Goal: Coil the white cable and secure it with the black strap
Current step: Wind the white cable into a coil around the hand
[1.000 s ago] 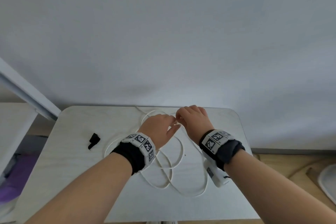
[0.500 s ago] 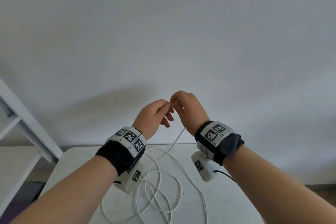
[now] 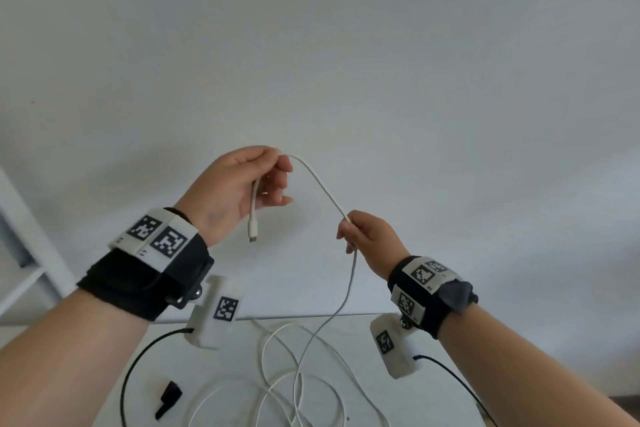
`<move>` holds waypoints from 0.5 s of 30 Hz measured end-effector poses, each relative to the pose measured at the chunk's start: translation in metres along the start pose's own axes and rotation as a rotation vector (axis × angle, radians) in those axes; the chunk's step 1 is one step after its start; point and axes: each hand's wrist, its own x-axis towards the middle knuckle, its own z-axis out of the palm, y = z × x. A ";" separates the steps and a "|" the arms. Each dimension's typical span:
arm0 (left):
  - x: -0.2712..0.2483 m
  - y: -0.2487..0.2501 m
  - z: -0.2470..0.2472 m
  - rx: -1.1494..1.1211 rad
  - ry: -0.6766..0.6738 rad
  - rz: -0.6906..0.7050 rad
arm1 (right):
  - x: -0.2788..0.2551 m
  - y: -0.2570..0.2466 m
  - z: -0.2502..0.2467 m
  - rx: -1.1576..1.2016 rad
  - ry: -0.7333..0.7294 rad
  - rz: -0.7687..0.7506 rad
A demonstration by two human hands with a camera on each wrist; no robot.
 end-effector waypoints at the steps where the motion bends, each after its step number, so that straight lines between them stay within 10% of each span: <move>1: 0.000 0.005 -0.004 -0.048 0.018 0.019 | -0.001 0.003 0.000 0.004 -0.011 0.014; 15: 0.001 0.041 -0.066 -0.449 0.274 0.175 | -0.022 0.041 -0.009 0.199 0.050 0.224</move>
